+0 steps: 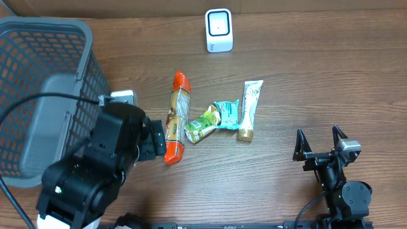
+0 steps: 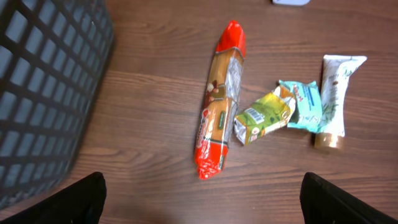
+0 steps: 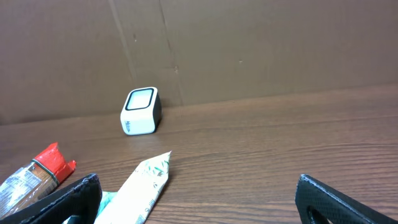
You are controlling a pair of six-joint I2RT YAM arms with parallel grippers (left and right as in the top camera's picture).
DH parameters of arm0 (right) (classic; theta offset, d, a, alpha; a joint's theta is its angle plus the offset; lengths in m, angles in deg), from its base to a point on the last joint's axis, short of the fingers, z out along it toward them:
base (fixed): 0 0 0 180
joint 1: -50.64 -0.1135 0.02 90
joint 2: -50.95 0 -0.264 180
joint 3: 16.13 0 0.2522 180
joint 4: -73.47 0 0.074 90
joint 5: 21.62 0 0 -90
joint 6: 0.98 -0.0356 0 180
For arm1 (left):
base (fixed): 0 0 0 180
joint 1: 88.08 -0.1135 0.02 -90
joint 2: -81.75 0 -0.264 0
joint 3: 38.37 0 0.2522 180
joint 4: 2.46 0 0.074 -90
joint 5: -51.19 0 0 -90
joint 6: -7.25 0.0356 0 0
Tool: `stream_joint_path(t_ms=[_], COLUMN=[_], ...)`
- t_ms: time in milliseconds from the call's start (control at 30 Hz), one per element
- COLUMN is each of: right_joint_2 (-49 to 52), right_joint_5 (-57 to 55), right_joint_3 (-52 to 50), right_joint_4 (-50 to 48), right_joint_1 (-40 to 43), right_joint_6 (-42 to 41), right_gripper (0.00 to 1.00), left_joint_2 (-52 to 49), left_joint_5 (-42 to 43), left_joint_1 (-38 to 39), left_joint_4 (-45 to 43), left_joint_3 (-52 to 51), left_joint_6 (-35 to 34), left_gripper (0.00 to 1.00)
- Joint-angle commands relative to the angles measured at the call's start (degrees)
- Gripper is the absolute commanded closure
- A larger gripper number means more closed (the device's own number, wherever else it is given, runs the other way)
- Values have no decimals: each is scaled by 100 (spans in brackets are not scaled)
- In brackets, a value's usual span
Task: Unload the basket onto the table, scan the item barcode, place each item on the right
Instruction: 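Retract the left gripper to the table's left front edge, then reach the right gripper to the white tube and grasp it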
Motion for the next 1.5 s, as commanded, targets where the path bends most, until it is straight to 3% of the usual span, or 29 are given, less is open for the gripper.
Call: stream_joint_path(t_ms=[0, 233, 300, 367, 667, 967, 1267, 1467], right_joint_2=[-66, -66, -66, -68, -66, -66, 7, 866], right_joint_5=[-31, -31, -28, -26, 393, 942, 1250, 1303], right_joint_3=[-61, -61, -61, -61, -59, 26, 695, 1517], right_joint_4=[-22, -22, -22, -22, -52, 37, 739, 1239], right_joint_1=[-44, -44, -44, -44, -44, -44, -44, -44], right_joint_6=[-20, -20, -22, -22, -879, -892, -1252, -1248], right_gripper=[0, 0, 0, 0, 0, 0, 0, 0], left_joint_2=[369, 1025, 1080, 1056, 1014, 1014, 1014, 1014], left_joint_5=[297, 1147, 1110, 1115, 1119, 1117, 1119, 1119], left_joint_1=[-20, -20, -20, -20, -20, -20, -20, -20], left_joint_4=[-291, -920, -933, -933, -931, -874, -866, -863], left_joint_3=[-433, -951, -1010, -1012, -1012, -1012, -1012, -1012], left_joint_6=[302, 1388, 1386, 1384, 1381, 1381, 1381, 1381], left_gripper=[11, 13, 11, 0, 0, 1, 0, 0])
